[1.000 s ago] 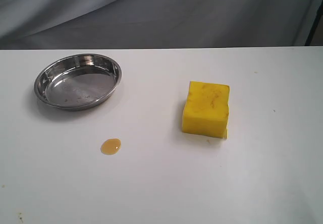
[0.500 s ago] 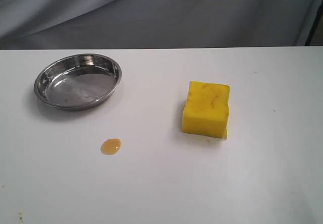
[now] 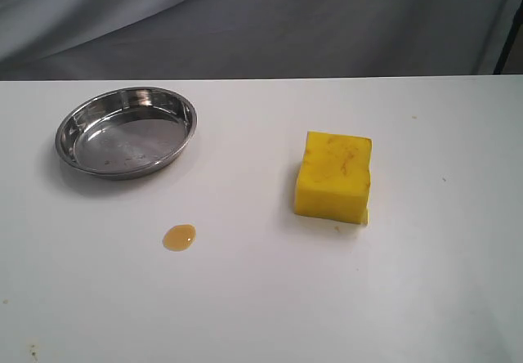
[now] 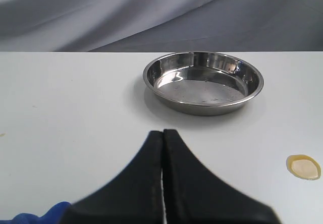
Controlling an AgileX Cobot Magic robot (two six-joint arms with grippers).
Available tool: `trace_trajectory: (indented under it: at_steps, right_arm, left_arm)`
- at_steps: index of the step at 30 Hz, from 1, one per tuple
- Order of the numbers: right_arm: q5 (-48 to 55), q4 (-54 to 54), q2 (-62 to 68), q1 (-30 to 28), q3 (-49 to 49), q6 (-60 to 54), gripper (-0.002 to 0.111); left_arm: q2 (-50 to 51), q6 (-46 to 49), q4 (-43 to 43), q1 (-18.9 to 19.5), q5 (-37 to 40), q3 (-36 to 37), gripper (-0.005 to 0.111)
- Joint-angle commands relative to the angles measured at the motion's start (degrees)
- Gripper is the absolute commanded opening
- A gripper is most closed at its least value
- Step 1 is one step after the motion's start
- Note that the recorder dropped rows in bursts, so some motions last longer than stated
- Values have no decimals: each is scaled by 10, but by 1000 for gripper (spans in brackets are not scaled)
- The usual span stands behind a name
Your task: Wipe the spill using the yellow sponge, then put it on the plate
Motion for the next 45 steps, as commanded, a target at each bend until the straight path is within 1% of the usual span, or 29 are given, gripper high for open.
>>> trace_trajectory:
  at_steps: [1,5,7,9,10,13,16,17,19,20,23,25,30,34,37,39,45]
  right_arm:
    - [-1,3,-3,0,2,-5,0]
    - [-1,3,-3,0,2,-5,0]
    - [-1,3,-3,0,2,-5,0]
    - [-1,3,-3,0,2,-5,0]
    - [-1,3,-3,0,2,-5,0]
    - [-1,3,-3,0,2,-5,0]
    - [-1,3,-3,0,2,-5,0]
    - [-1,3,-3,0,2,-5,0]
    - [-1,3,-3,0,2,-5,0]
    - [-1,3,-3,0,2,-5,0]
    - [-1,3,-3,0,2,-5,0]
    - [-1,3,-3,0,2,-5,0]
    - [-1,3,-3,0,2,-5,0]
    - [-1,3,-3,0,2,-5,0]
    - [-1,3,-3,0,2,-5,0]
    - [-1,3,-3,0,2,-5,0]
    - [-1,3,-3,0,2,-5,0]
  left_arm:
    - [2,-1,-1,-3,-7,0,0]
    - [2,7,4,-3,-7,0,0]
    - [2,16,29,-3,-7,0,0]
    - [2,10,24,-3,-32,0,0]
    - [2,10,-6,-3,-61,0,0]
    - [2,8,-86,-3,-101,0,0]
    - [2,8,-145,-3,-118,0,0]
    - [2,8,-152,-3,-141,0,0]
    - [2,-11,-153,-3,-207,0,0]
    - [2,-22,-153,-3,-222,0,0]
    - [2,-22,-153,-3,-307,0,0]
    - [2,-32,-153,-3,-339,0,0]
    - [2,-127,-147,-3,-352,0,0]
    - [2,-144,-144,-3,-390,0,0]
    - [2,-180,-143,-3,-415,0,0]
    - [2,-201,-115,-3,-432,0,0]
    - [2,-286,71,-3,-501,0,0]
